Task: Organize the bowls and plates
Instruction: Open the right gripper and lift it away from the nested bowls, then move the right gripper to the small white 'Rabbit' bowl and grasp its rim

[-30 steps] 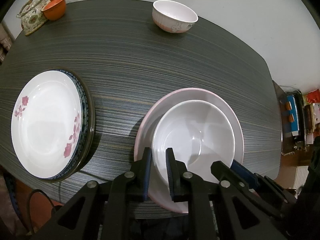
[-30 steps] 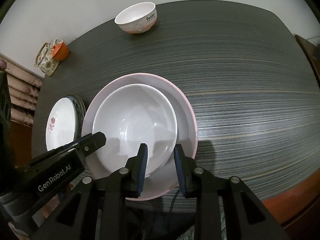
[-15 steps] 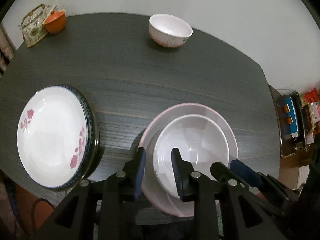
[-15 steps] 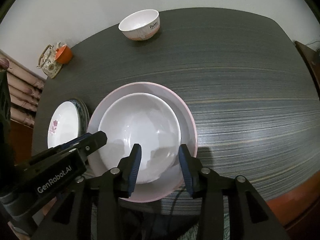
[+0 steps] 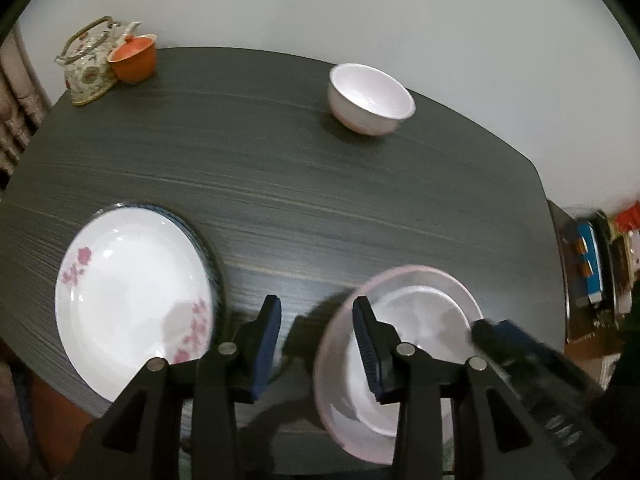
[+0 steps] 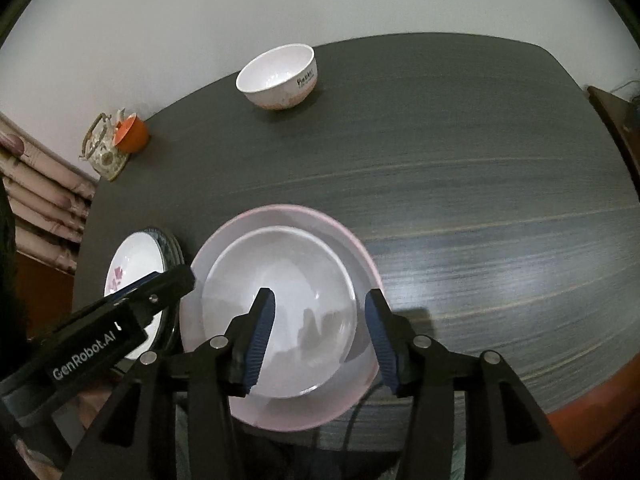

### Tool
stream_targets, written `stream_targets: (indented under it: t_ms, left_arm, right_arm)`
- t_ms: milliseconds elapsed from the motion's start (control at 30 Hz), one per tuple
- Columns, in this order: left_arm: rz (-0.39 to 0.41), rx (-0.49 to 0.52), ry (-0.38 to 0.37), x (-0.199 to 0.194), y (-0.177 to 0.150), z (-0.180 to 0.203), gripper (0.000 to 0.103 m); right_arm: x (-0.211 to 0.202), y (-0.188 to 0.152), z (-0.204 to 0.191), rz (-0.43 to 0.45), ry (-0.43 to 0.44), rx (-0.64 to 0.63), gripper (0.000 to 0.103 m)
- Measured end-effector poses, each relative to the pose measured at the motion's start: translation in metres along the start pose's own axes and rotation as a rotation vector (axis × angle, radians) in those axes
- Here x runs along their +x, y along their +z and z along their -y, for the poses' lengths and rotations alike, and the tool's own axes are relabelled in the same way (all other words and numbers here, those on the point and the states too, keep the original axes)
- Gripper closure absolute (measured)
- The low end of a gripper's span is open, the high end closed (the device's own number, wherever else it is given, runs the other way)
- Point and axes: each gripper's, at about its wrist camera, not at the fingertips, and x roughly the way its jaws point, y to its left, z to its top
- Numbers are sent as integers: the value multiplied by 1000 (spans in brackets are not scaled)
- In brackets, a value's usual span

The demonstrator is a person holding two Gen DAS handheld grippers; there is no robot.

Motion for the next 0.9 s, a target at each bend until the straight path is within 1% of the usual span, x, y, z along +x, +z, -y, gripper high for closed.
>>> stream_targets:
  t_ms: [100,200,400,467,667,767,833,900]
  left_arm:
    - [8,-25,21,2,10,-13,64]
    - [17,-41,31,5,20,-22,64]
    - [36,-73,29,14,42,-31,64]
    - [34,-78,27,19,55,-32,64]
    - [41,-78,43,39,100,-36,64]
    - [32,-90,23,51,121,-33,64]
    - [15,-107,-8,60,136,-31,64]
    - [1,-117,-46,67,145,-28,64]
  right_arm:
    - [-3,14,6,23,40,4,54]
    - [-7,30,8,56,49,-7,52]
    - [-2,58,13,63,88,1,51]
    - [0,67,14,68,100,-9,51]
    - [21,102,26,47,82,9,51]
    - [29,119,33,56,64,15,51]
    - [34,132,37,56,53,18,51]
    - [41,147,39,58,62,24,51]
